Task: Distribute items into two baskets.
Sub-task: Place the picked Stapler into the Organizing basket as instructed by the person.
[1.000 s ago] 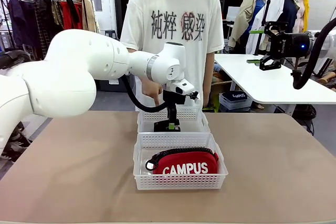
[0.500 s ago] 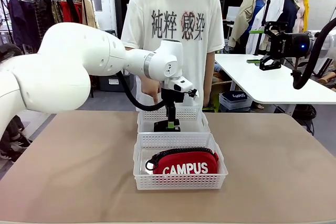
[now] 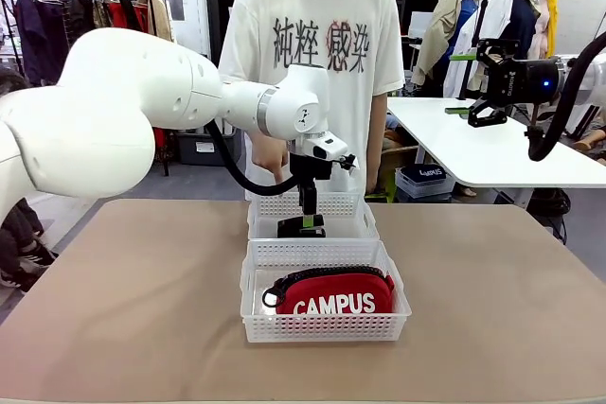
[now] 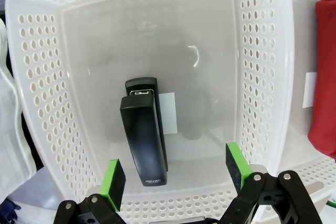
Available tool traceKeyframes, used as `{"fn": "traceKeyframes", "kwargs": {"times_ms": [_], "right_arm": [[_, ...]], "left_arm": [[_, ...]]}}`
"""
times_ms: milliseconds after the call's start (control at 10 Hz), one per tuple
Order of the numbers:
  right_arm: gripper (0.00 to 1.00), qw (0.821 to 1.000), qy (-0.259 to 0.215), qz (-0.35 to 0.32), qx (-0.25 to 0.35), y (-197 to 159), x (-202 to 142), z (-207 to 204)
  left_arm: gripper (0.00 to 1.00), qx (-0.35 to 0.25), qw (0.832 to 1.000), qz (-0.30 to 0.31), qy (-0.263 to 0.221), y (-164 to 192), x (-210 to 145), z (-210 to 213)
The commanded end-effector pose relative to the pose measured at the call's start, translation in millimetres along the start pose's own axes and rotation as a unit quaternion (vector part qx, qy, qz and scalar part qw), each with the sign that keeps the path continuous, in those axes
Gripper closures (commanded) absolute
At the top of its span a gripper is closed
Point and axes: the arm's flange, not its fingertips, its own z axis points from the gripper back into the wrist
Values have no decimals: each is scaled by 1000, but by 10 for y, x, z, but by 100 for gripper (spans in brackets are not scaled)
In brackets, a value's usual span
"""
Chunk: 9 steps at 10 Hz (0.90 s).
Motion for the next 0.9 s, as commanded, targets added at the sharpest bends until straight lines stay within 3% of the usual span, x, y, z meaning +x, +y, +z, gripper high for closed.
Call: {"fn": "traceKeyframes", "kwargs": {"times_ms": [0,600,800], "right_arm": [[0,1000,-1,-3,-2,25,-7,2],[0,1000,-1,-3,-2,25,-7,2],[0,1000,-1,-3,-2,25,-7,2]], "left_arm": [[0,1,1000,-4,-1,19,0,1],[0,-2,1000,0,1,1,0,-30],[0,-28,998,48,-37,-75,-184,228]]}}
